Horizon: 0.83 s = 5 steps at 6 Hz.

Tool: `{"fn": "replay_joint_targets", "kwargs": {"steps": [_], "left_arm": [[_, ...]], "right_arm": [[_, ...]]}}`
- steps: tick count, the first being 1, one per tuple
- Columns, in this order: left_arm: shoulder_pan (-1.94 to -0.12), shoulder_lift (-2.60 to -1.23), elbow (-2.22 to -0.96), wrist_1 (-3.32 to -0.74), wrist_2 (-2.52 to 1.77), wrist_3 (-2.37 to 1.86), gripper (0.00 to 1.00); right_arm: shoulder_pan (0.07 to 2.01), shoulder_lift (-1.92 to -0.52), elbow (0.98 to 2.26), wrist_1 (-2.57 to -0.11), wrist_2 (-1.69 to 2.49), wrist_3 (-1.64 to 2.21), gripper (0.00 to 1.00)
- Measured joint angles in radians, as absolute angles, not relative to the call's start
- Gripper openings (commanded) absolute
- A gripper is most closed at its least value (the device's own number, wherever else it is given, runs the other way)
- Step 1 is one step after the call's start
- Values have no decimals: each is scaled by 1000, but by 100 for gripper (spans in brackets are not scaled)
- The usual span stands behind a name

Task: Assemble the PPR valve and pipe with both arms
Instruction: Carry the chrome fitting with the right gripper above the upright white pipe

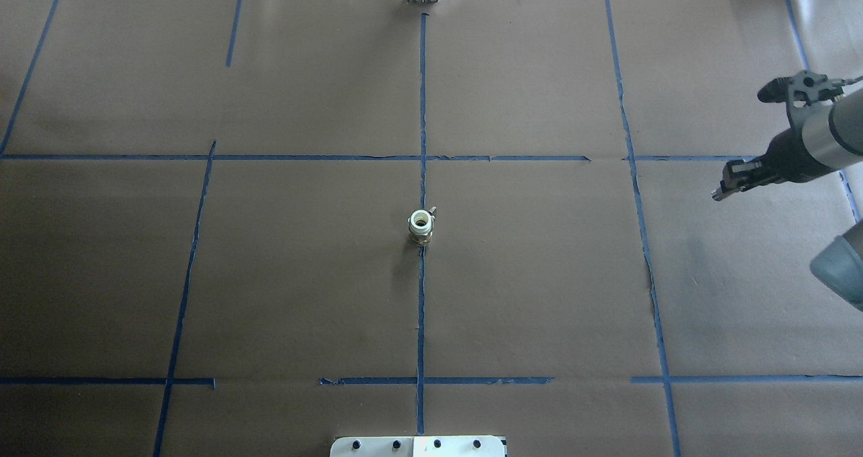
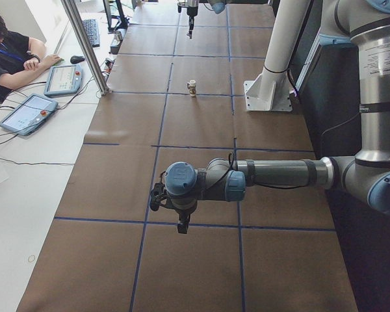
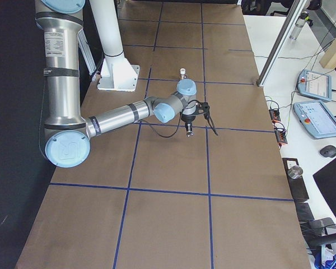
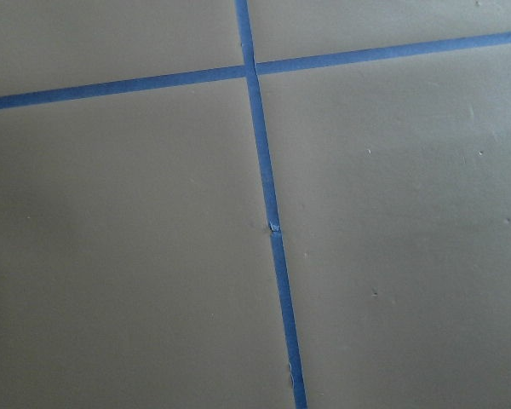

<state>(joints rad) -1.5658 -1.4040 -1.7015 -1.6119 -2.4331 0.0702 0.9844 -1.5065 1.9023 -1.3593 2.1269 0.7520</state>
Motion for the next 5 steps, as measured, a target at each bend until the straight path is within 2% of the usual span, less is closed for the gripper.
{"fn": "replay_joint_targets", "kwargs": {"steps": [2,5], "left_arm": [[-1567,-1406,-1710,-1611,-2396,46,100],[-1568,-1407,-1721,-1610,-2376,43,100]], "right_arm": [[894,-1266,1970,-1622,2090,975,0],[651,-952,1953,-1809,1910,1362,0]]}}
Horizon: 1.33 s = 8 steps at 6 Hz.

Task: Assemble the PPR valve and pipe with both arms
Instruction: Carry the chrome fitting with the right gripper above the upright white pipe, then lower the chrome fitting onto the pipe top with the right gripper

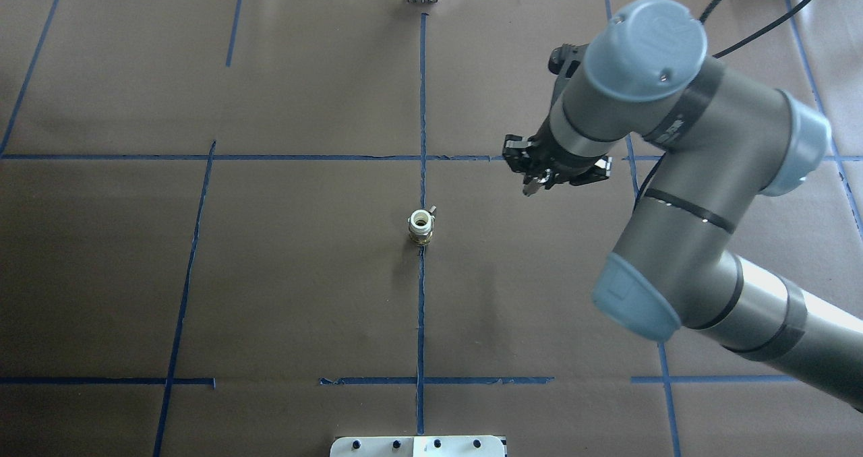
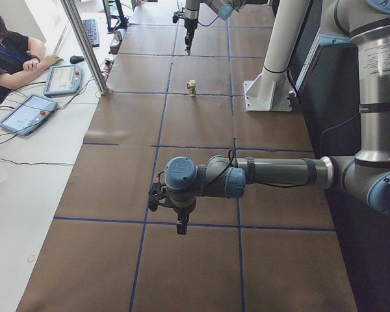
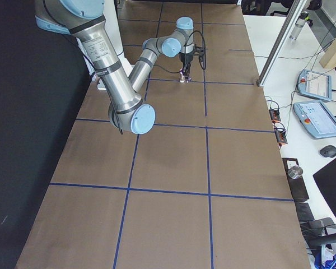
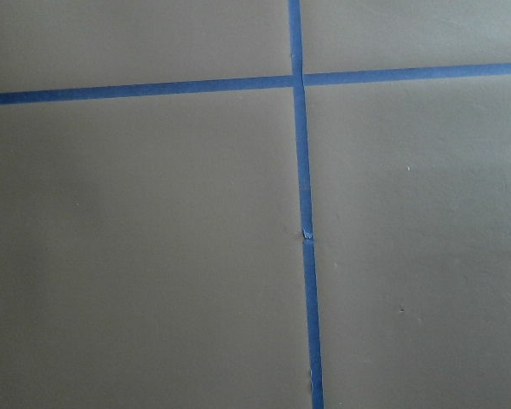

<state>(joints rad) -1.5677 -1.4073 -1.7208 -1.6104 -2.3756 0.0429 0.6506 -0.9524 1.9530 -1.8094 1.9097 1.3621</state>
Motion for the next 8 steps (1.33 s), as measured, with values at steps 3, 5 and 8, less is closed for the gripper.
{"fn": "replay_joint_targets", "kwargs": {"steps": [3,5,8], "left_arm": [[-1567,-1409,-1722,-1611,-2382,31,100],[-1566,-1410,-1723,-1611,-2382,27,100],[-1566,-1412,-1723,-1612,-2383,21,100]], "right_arm": [[521,-752,1791,-1823,1774,1562,0],[503,-711,1747,-1822,1753,1591,0],[492,-665,1657,-1822,1749,1595,0]]}}
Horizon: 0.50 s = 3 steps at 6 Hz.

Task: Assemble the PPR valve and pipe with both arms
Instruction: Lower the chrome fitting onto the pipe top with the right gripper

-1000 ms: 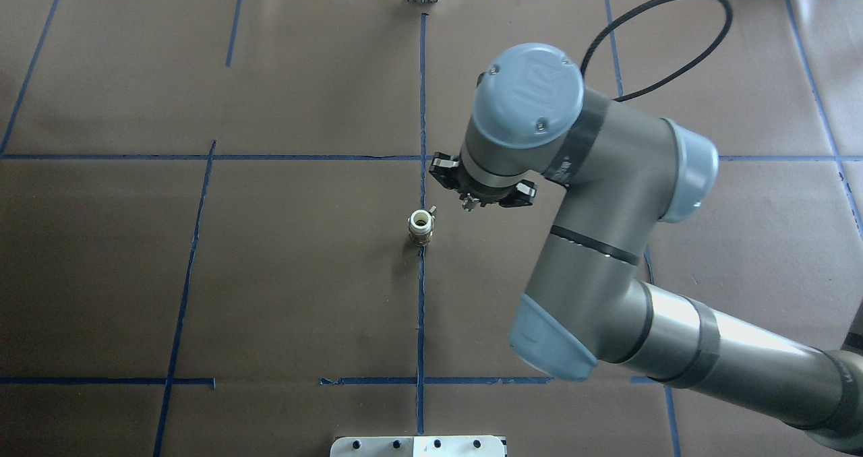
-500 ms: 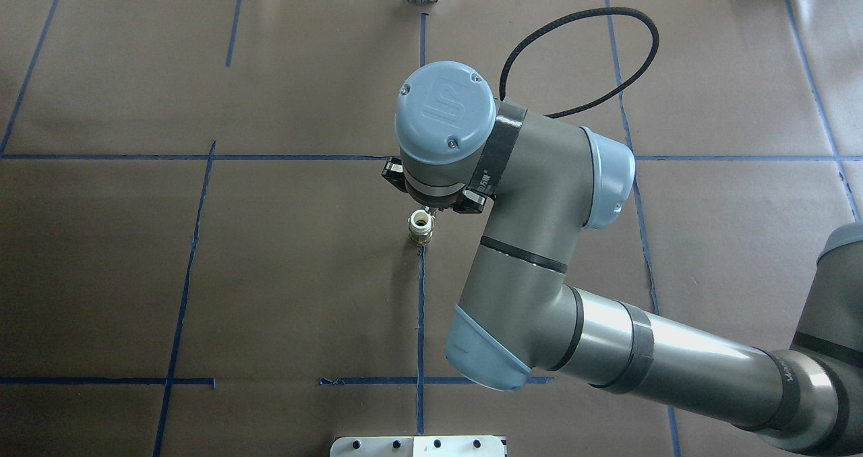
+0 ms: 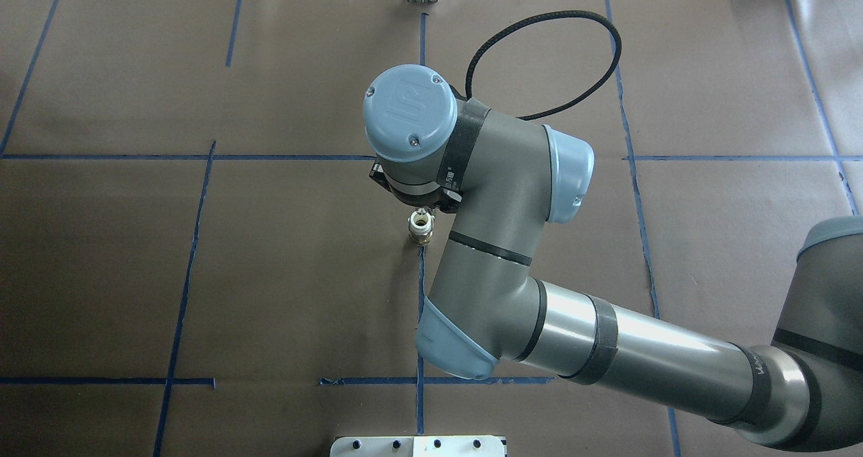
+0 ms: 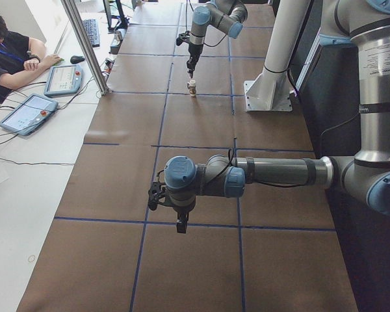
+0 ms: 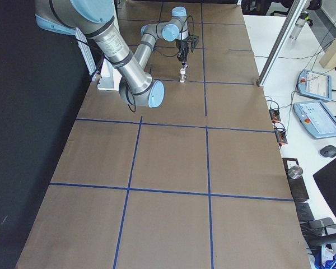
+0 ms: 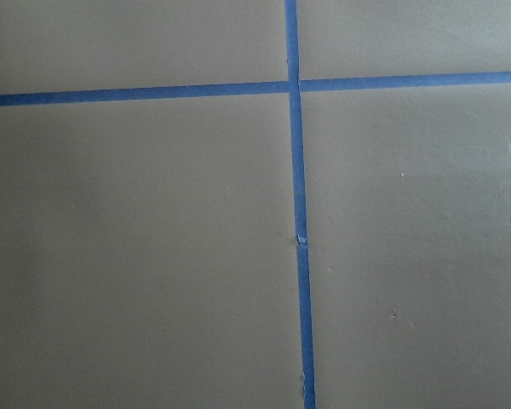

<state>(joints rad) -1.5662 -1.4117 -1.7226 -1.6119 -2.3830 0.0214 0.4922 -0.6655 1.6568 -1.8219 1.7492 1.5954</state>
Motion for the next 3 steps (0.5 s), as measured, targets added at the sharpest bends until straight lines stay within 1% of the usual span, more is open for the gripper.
{"fn": "replay_joint_targets", "kwargs": {"steps": [3], "left_arm": [[-1566,-1413,-1722,-1612,-2382,20,100]], "right_arm": [[474,-665,1648,-1821,1736,1597,0]]}}
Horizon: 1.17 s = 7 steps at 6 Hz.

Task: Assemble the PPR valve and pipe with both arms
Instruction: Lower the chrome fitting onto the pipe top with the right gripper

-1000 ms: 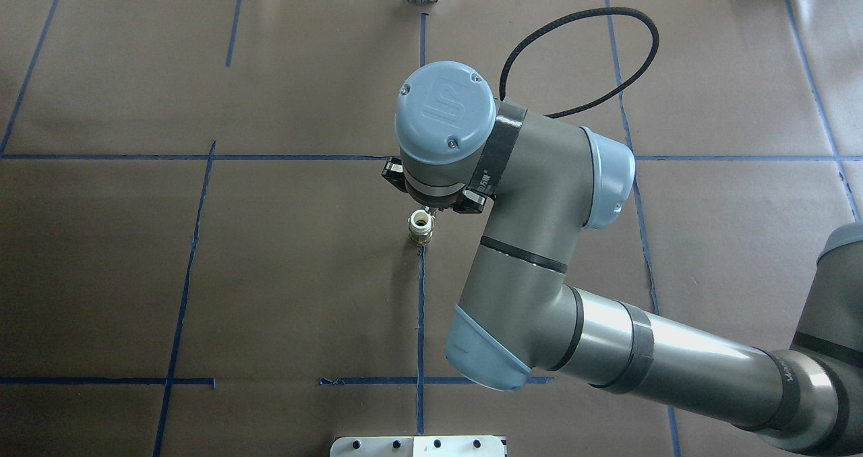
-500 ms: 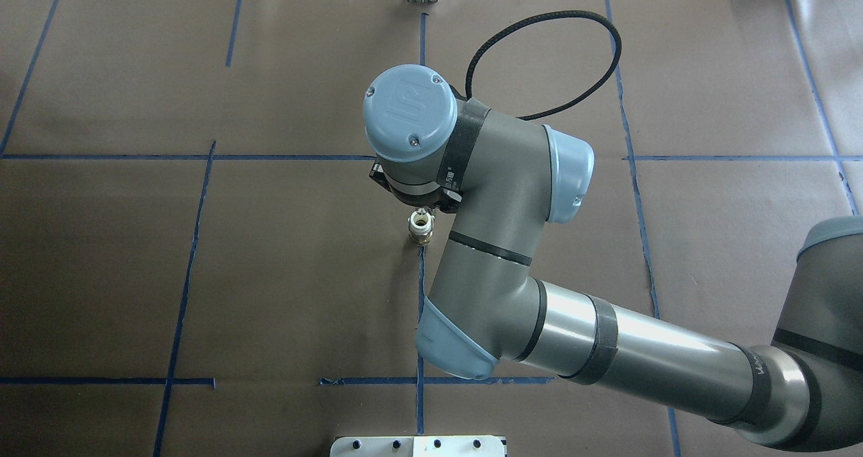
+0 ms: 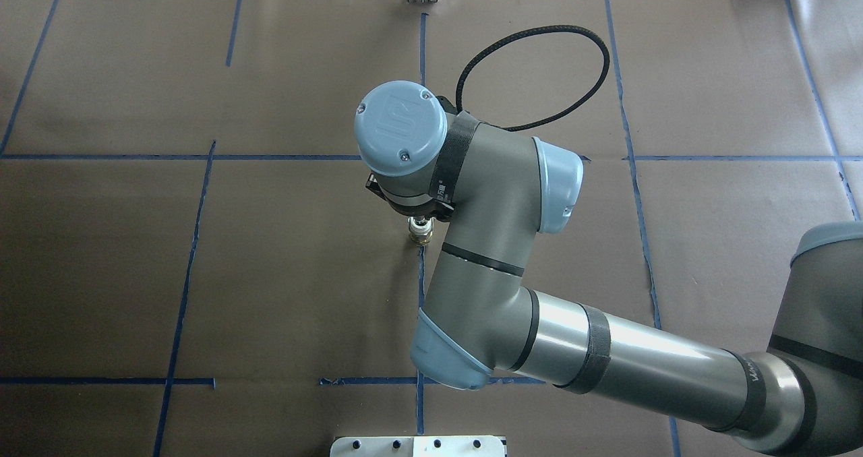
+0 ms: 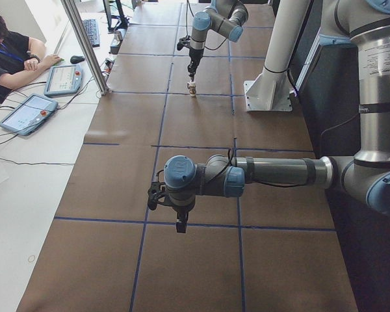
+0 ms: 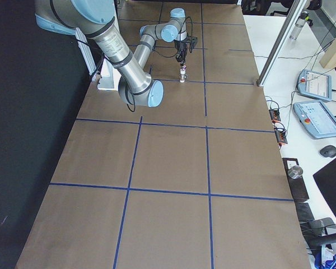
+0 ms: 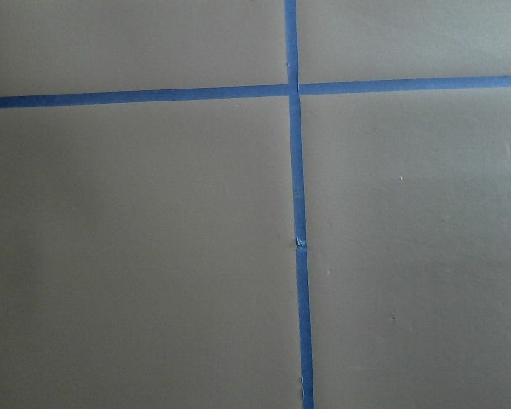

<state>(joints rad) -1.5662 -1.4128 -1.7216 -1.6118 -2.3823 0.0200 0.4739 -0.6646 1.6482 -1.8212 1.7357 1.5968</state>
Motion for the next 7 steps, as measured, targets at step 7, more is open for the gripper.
{"fn": "replay_joint_targets", "kwargs": {"steps": [7], "left_arm": [[-1566,-1413,-1721,-1612,-2382,20,100]], "right_arm": [[458,-669,1644,-1818,1715,1595,2]]}}
